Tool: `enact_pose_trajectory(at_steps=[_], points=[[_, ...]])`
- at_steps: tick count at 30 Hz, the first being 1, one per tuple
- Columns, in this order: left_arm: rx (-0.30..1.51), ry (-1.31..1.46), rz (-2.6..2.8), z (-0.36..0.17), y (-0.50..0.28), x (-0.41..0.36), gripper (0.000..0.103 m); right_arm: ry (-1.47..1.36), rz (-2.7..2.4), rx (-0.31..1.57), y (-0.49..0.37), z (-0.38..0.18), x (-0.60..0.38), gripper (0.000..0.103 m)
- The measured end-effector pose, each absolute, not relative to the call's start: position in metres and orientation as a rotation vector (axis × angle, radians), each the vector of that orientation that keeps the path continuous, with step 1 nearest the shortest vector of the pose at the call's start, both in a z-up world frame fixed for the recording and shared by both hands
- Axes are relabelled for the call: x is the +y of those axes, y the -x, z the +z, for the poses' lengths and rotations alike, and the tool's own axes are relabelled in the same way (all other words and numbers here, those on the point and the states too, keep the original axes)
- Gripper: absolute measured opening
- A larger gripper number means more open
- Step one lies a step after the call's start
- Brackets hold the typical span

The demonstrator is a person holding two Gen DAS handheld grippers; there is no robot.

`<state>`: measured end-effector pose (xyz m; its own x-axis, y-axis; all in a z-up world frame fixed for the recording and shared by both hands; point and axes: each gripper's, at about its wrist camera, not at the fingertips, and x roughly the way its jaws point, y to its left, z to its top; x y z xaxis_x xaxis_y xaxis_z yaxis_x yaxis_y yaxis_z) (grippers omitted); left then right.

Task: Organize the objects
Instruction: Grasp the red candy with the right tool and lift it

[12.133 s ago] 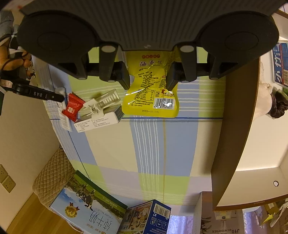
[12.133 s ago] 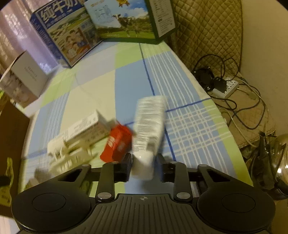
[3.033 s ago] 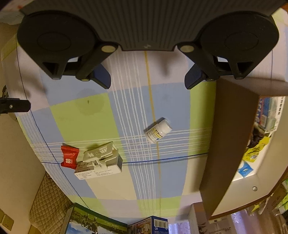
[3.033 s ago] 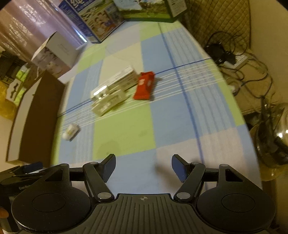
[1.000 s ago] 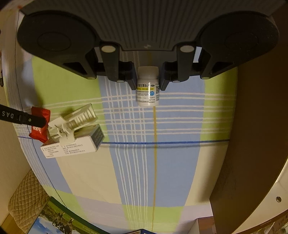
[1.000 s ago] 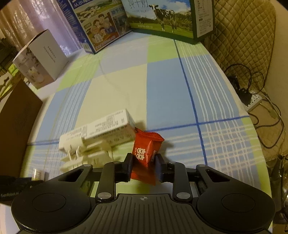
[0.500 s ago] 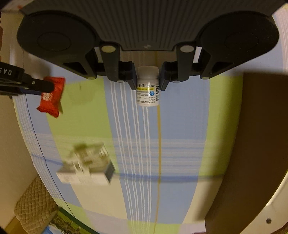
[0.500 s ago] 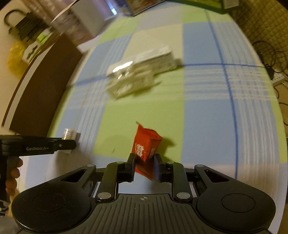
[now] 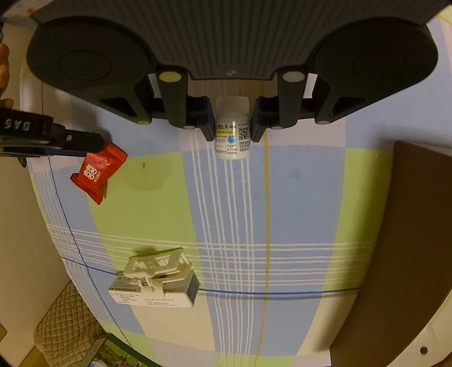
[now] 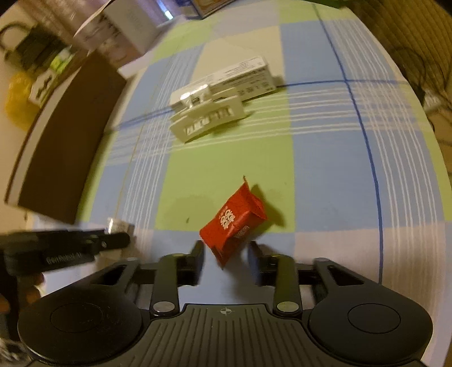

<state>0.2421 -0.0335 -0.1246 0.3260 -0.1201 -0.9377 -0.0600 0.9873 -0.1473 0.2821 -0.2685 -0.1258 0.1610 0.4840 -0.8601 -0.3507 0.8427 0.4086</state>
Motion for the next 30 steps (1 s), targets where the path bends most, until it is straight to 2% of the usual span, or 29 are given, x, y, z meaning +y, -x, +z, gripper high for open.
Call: enact_pose_trajectory(at_steps=[2, 9, 14, 21, 24, 30], points=[[1.231, 0.166, -0.03, -0.125, -0.242, -0.033, 0.023, -0.164, 0.58, 1.265, -0.283, -0.123, -0.271, 0.048], [1.216, 0.16, 0.005, -0.123, -0.237, -0.027, 0.022, -0.211, 0.511, 1.218, -0.294, -0.125, -0.262, 0.048], [1.217, 0.174, 0.026, -0.122, -0.232, -0.018, 0.022, -0.082, 0.548, 1.175, -0.291, -0.128, -0.239, 0.034], [1.213, 0.189, 0.034, -0.121, -0.226, -0.013, 0.023, 0.167, 0.63, 1.118, -0.269, -0.129, -0.215, 0.034], [1.21, 0.186, 0.031, -0.122, -0.226, -0.014, 0.023, 0.254, 0.637, 1.083, -0.26, -0.13, -0.21, 0.028], [1.21, 0.153, 0.03, -0.121, -0.228, -0.018, 0.022, 0.255, 0.639, 1.077, -0.259, -0.132, -0.211, 0.025]])
